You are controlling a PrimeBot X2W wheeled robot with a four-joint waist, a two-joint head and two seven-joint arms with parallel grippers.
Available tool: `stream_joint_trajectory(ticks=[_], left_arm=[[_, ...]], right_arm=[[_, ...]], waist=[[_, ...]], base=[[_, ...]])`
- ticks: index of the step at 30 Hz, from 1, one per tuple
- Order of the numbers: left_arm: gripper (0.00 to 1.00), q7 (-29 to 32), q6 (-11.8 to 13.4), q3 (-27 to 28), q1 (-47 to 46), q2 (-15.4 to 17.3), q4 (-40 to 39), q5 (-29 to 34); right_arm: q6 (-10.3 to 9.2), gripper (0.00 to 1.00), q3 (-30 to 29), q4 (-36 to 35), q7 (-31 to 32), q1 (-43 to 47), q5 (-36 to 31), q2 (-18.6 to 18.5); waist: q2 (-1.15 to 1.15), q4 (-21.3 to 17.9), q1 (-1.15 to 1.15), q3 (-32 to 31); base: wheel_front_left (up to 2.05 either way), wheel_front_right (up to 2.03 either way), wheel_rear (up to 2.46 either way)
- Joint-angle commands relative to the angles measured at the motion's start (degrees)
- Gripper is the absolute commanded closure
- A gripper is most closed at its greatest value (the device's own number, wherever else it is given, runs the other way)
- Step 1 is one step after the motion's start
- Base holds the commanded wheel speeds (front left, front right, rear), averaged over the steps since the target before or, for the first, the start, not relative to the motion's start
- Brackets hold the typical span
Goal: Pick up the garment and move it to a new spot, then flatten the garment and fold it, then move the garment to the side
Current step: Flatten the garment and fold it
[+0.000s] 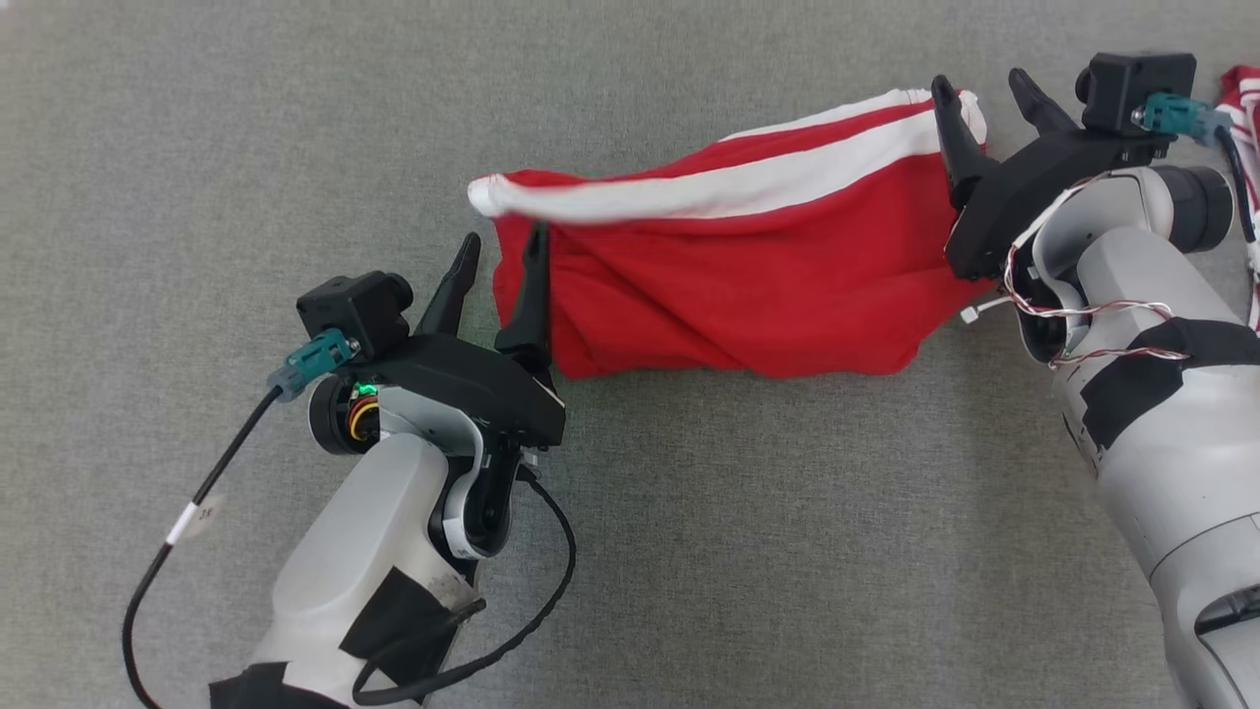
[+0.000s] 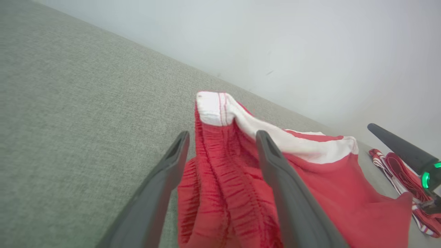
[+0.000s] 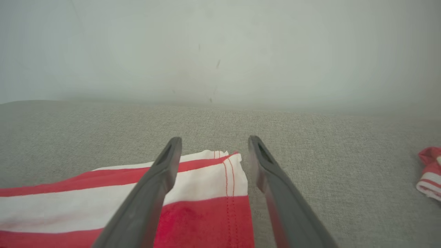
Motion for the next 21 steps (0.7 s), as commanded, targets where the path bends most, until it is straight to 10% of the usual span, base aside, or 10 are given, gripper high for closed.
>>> stream_joint_trajectory(ticks=[1,21], left_arm=[[0.0,-0.7,-0.4,-0.2,0.7,-0.1,0.4,0.4],[0.0,-3.1,0.2,11.7,21.7,3.1,-21.0,15.5]], right_arm=[[-0.16,0.0,0.7,0.7,-1.3,0.7,1.0,-0.6],[-0.16,0.0,7.8,0.9,-4.1,14.4,10.2,-6.4]], waist=[[-0.01,-0.1,-0.01,-1.5],[-0.01,2.5,-0.01,-9.0]], base=[[0.0,0.0,0.0],[0.0,0.0,0.0]])
